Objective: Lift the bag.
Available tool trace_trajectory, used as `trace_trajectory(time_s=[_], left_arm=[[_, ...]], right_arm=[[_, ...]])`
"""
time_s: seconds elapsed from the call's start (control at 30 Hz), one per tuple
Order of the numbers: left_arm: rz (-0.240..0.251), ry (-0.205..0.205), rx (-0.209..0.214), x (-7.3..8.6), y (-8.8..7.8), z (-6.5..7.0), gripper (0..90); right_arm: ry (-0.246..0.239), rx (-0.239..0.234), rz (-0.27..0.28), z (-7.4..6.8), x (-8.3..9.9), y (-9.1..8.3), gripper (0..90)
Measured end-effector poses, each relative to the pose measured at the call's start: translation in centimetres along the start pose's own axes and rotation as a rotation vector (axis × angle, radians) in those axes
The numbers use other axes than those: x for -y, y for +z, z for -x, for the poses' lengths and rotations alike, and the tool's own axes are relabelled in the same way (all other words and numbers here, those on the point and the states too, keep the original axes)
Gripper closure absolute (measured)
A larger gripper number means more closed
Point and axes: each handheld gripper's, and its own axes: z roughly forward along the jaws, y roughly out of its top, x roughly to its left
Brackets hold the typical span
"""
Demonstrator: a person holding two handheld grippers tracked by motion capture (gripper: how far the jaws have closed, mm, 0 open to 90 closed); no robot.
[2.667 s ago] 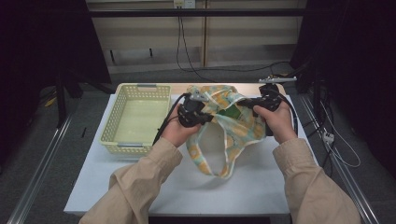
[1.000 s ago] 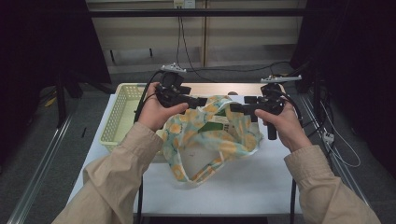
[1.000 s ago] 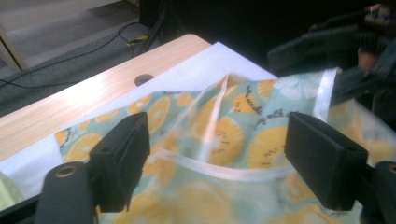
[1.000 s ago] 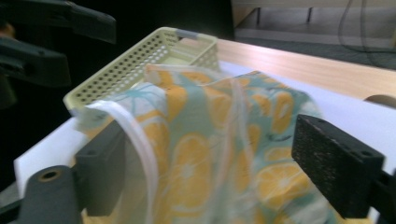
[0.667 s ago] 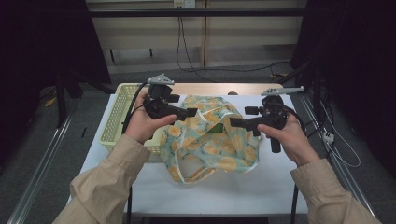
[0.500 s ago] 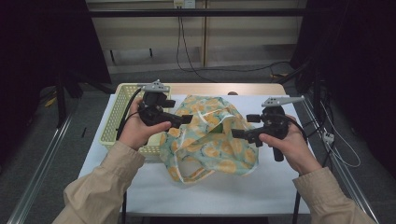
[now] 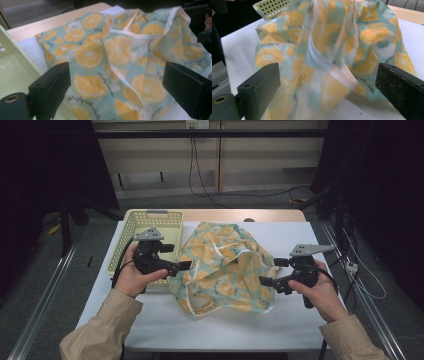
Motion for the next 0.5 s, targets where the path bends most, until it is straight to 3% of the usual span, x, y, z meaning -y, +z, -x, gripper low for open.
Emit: trace_trajectory(time_s=[0.17,0.3,0.5], left_arm=[[-0.010,0.009,-0.001,1.1,-0.6,0.0,7.4],[0.018,-0.005,0.008,2.1,-1.4,0.0,5.9],[0.009,0.009,-0.008,3.4,-2.1,-0.1,5.9]], right_arm=[[0.010,-0.004,0.006,0.2,1.4,-0.8,6.2],[-0.012,0.031,-0.004,0.4,2.3,-1.5,6.6],[-0.001,0.048,-0.009,1.0,4.0,-1.9,6.3]])
